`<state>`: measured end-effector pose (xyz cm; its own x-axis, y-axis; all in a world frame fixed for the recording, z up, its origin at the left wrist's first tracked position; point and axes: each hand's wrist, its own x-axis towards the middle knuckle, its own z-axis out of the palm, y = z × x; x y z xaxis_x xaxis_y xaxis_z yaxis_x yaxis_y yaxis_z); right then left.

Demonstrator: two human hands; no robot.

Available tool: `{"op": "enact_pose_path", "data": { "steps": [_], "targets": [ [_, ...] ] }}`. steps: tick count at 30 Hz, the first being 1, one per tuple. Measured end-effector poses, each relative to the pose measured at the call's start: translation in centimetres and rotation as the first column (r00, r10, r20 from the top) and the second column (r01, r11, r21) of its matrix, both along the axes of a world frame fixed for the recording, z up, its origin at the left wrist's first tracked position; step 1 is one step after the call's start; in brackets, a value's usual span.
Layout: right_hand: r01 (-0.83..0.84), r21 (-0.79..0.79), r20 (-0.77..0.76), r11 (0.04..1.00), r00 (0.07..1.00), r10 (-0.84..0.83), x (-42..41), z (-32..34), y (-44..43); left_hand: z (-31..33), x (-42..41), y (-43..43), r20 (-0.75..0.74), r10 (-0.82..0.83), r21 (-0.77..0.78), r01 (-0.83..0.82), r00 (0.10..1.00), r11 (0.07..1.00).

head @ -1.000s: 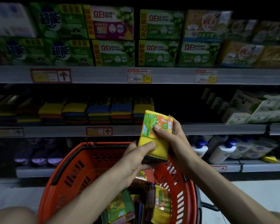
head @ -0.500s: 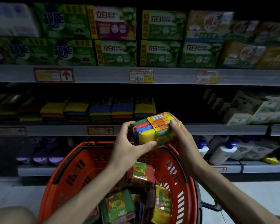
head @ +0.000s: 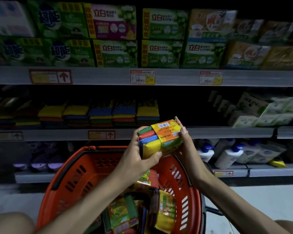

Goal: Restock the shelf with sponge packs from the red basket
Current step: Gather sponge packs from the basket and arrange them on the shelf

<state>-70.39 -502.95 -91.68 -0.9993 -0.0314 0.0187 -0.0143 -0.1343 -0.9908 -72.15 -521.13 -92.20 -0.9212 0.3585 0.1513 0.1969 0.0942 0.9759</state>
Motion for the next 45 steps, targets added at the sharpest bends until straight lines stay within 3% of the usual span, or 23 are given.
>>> {"op": "enact_pose_path", "data": {
  "steps": [6, 15, 24, 29, 35, 45],
  "targets": [
    [-0.035, -0.033, 0.045, 0.999, 0.998, 0.037, -0.5, 1.4, 0.3, 0.4, -0.1, -0.1, 0.037, -0.065, -0.055, 0.067, 0.997, 0.996],
    [0.067, -0.145, 0.13, 0.987, 0.99, -0.048, -0.2, 1.1, 1.5, 0.0, -0.7, 1.8, 0.341, 0.009, 0.232, -0.093, 0.94, 0.968],
    [0.155, 0.07, 0.062, 0.985, 0.985, -0.159, -1.4, 1.2, 4.1, 0.2, -1.4, 1.7, 0.3, 0.085, 0.043, -0.102, 0.95, 0.994],
    [0.218, 0.102, 0.033, 0.971, 0.974, -0.222, -2.0, 1.1, 4.5, -0.1, -1.9, 2.4, 0.295, 0.135, 0.003, -0.142, 0.946, 0.99],
    [0.258, -0.001, 0.085, 0.966, 0.963, -0.257, -2.5, 0.3, 5.2, -0.4, -2.8, 4.4, 0.428, 0.147, 0.122, -0.218, 0.892, 0.968],
    [0.322, 0.064, 0.139, 0.944, 0.934, -0.328, -2.1, -0.2, 6.0, 0.2, -4.9, 8.6, 0.559, 0.285, 0.209, -0.465, 0.779, 0.86]
  ]
}}
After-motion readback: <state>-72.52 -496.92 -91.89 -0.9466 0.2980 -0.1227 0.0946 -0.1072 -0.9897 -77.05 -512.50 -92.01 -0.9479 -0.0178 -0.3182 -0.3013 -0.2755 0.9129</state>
